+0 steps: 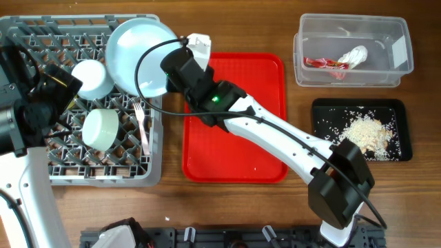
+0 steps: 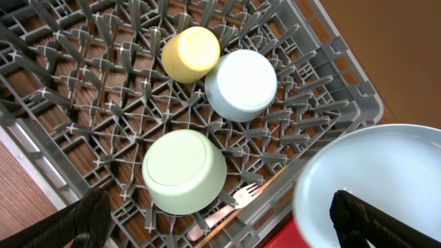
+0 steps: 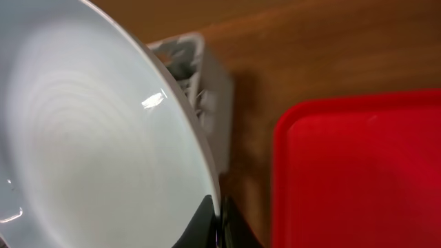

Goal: Sort waste into correct bins and load items into the dishwasher rack
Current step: 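Carry the light blue plate with the right gripper toward the rack, then release the plate onto the rack and withdraw the right gripper to the bin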

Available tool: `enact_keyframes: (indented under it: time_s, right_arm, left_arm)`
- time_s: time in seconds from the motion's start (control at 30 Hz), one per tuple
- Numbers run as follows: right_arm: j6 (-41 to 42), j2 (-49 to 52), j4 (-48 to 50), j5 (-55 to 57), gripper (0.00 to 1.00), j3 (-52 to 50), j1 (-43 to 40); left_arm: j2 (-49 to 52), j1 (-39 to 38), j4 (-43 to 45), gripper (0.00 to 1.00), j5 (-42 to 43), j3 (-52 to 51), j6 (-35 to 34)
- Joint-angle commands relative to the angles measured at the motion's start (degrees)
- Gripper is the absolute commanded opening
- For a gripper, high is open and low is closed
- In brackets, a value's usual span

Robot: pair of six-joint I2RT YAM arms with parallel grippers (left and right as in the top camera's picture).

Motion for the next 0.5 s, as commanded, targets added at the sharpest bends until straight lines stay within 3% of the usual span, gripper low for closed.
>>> enact_keyframes:
  time_s: [0.0,0.3,0.47]
  right_arm:
    - [6.0,0.7,0.5,-17.2,0.04,1.2,0.5]
    - [7.9,5.5,1.1,-27.5,0.09,1.2,1.5]
    - [7.7,6.1,1.1,-27.9,0.2,1.2,1.5]
  left_arm:
    - [0.0,0.3,0.0,1.0,0.3,0.2,0.1]
    - [0.0,0.3,0.0,1.0,0.3,0.2,0.1]
    - [0.0,0.3,0.0,1.0,0.3,0.2,0.1]
